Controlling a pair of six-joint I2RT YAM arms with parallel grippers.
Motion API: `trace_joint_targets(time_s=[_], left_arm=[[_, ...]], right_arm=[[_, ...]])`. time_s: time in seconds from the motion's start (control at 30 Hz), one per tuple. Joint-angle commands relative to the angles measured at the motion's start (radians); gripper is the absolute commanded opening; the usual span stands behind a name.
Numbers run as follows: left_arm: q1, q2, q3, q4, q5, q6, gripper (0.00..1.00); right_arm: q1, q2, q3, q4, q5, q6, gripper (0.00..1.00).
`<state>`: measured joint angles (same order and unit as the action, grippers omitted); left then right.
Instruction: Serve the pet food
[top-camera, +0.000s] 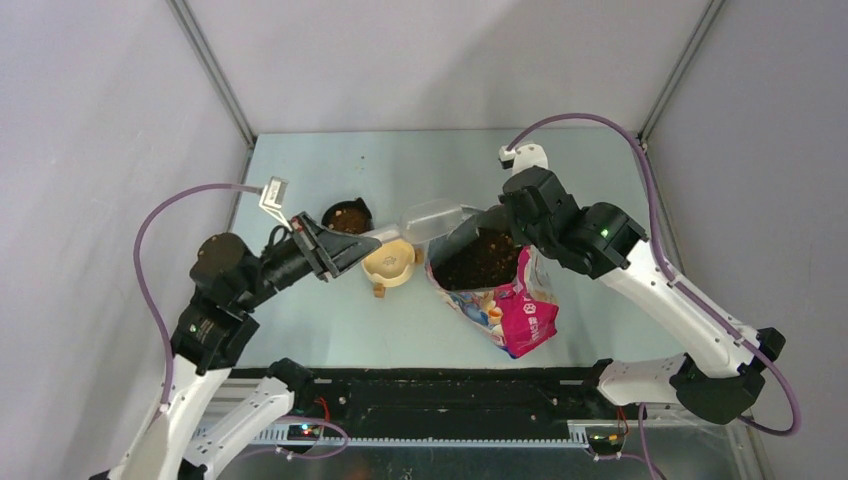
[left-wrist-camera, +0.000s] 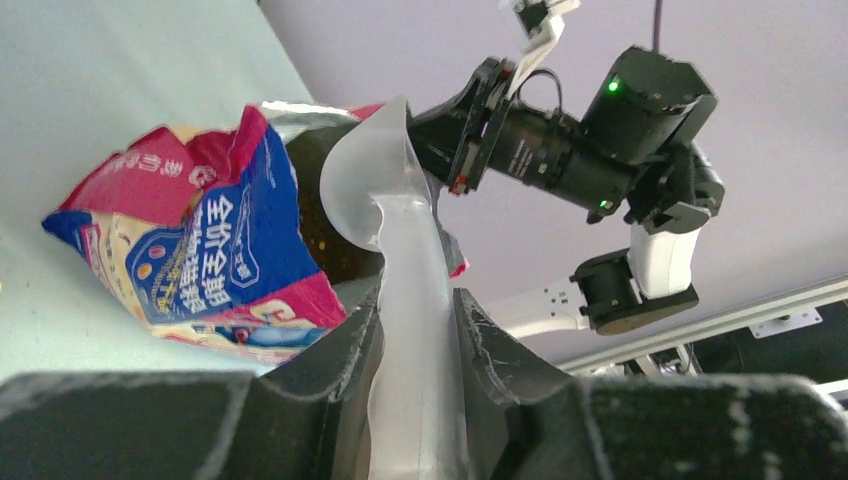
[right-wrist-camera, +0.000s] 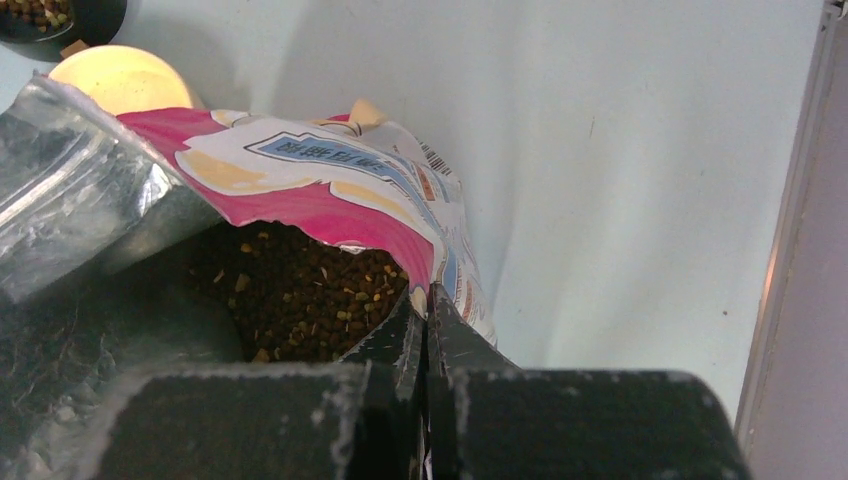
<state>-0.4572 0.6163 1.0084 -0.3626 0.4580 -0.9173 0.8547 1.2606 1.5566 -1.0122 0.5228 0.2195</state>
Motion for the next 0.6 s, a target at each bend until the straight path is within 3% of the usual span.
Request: trace_joint_targets(time_s=[0.0,0.27,0.43,0.57], left_arm=[[-0.077,0.069,0.069,-0.15,-0.087,-0.006,0.0],[-0.291,0.298,0.237,-0.321,-0.301,0.014,0.0],[-0.391,0.494,0.447,-0.576,-0.521,-0.012,0.0],[-0.428,0.649,0.671,-0.835,-0.688,-0.073,0.0]], right_arm=[[0.001,-0.014,0.059,0.24,0.057,0.036,0.0],[0.028,-0.078,-0.035,0.321,0.111,0.03,0.0],[0.137,-0.104,-0.084,0.421,0.406,-0.029,0.0],[0.212,-0.124,-0.122,0.584,0.529,-0.128,0.0]])
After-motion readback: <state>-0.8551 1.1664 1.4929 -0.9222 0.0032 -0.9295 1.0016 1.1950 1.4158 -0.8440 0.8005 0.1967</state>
